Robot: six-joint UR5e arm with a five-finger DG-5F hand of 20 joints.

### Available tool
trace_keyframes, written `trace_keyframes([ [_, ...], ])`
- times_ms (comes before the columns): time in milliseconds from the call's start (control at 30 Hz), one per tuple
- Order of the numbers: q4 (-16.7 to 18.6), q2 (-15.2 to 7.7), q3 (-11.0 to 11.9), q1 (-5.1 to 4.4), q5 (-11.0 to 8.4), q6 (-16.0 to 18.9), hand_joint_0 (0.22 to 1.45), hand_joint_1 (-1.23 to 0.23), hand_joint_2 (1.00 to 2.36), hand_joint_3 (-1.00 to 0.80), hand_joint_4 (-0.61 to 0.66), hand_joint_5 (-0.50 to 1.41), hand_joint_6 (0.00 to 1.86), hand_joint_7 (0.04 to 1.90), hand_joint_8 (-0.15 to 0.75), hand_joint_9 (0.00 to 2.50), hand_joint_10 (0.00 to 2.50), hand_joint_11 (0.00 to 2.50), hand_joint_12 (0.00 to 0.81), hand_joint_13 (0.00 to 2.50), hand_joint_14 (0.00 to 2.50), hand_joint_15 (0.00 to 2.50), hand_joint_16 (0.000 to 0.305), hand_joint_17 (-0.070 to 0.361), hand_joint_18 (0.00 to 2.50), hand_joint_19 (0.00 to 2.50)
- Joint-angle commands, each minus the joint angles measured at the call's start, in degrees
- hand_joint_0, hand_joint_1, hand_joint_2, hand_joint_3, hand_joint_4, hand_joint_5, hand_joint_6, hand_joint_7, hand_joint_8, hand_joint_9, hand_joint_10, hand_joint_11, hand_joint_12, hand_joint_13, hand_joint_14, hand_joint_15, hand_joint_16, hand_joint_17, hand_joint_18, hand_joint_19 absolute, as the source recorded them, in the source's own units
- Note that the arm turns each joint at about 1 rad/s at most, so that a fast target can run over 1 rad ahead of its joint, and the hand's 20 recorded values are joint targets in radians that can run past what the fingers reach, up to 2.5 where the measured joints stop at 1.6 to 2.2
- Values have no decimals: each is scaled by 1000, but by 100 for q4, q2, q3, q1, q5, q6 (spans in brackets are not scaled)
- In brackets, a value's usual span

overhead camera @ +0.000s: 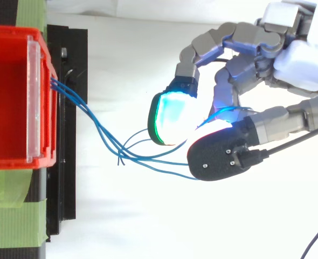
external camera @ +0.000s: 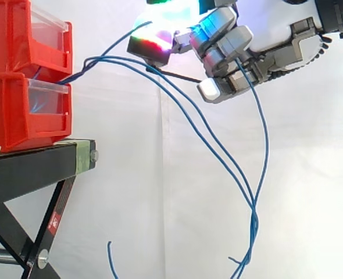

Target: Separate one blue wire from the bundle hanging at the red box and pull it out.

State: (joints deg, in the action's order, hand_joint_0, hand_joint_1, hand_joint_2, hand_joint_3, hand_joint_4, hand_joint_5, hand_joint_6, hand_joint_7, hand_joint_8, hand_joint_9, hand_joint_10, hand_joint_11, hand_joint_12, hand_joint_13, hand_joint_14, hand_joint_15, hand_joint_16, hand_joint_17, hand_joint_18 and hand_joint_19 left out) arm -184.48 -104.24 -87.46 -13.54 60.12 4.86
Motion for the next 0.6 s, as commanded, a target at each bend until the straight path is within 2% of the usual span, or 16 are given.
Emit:
trace_keyframes([
  [0, 0, 0, 0, 0, 0, 6, 572, -474, 1032, -176, 167, -173, 948, 973, 380, 883, 1063, 1287, 462, 652, 1374, 1135, 64, 144, 841, 776],
  [567, 0, 0, 0, 0, 0, -2, 574, -416, 1001, -194, 147, -164, 938, 984, 380, 901, 985, 1341, 458, 649, 1354, 1137, 63, 143, 825, 791],
])
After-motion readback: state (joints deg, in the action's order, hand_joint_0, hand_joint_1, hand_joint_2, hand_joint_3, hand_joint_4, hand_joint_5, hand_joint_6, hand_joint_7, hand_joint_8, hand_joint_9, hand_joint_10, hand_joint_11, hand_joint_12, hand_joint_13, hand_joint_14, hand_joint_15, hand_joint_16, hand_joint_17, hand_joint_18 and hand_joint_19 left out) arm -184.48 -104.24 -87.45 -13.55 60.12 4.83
